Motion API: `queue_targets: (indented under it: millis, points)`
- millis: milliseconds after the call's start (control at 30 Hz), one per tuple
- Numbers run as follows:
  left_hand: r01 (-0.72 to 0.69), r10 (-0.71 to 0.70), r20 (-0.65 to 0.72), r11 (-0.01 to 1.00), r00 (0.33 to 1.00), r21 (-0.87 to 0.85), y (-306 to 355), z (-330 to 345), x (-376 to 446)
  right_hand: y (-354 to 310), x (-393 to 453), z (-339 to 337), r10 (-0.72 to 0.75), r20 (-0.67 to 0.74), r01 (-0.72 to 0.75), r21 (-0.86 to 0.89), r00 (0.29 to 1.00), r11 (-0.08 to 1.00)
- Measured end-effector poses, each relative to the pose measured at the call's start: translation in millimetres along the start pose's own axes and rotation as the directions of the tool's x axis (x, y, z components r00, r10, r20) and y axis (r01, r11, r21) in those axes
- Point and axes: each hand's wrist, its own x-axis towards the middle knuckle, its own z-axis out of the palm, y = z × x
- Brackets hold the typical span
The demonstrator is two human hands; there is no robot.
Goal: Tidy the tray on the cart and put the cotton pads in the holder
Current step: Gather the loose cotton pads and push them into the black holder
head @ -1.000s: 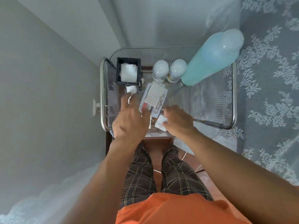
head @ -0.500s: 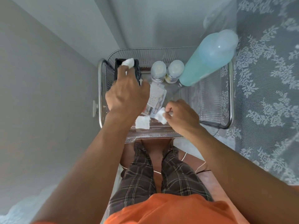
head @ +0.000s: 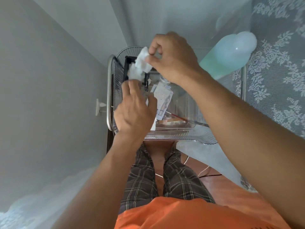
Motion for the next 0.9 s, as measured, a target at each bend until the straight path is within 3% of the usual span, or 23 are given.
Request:
queue_targets:
  millis: [100, 233, 333, 433, 500, 600, 700, 767, 900]
  points:
    - [0.027, -0.027, 0.087, 1.0, 0.996, 0.003, -11, 1, -25, -11, 13, 18, -0.053, 0.103, 0.063, -0.092, 0.993, 0.994]
    - [0.037, -0.073, 0.321, 0.993, 0.944, 0.115, -22, 10, -39, -20, 16, 41, -0.082, 0.186, 0.125, -0.233, 0.979, 0.964]
    - [-0.026, -0.056, 0.47, 0.986, 0.881, 0.166, -29, 17, -35, -21, 13, 50, -0.138, 0.161, 0.18, -0.286, 0.977, 0.941]
    - [-0.049, -0.069, 0.588, 0.982, 0.806, 0.183, -33, 25, -23, -16, 5, 47, -0.181, 0.047, 0.187, -0.263, 0.982, 0.946]
    - [-0.04, -0.09, 0.619, 0.98, 0.78, 0.193, -35, 30, -13, -9, -8, 42, -0.153, -0.067, 0.139, -0.174, 0.986, 0.975]
    - [-0.068, -0.068, 0.567, 0.974, 0.821, 0.215, -34, 37, -4, 6, -48, 33, -0.041, -0.17, 0.041, -0.001, 0.985, 0.999]
    - [-0.139, -0.034, 0.558, 0.954, 0.829, 0.264, -31, 47, 1, 22, -104, 26, 0.115, -0.025, -0.112, 0.099, 0.993, 0.989]
    - [-0.212, -0.027, 0.617, 0.927, 0.786, 0.311, -31, 54, 2, 27, -140, 22, 0.186, 0.09, -0.196, 0.121, 0.978, 0.973]
    - [-0.318, -0.02, 0.68, 0.874, 0.733, 0.368, -34, 71, -3, 30, -195, 18, 0.231, 0.18, -0.252, 0.108, 0.956, 0.962]
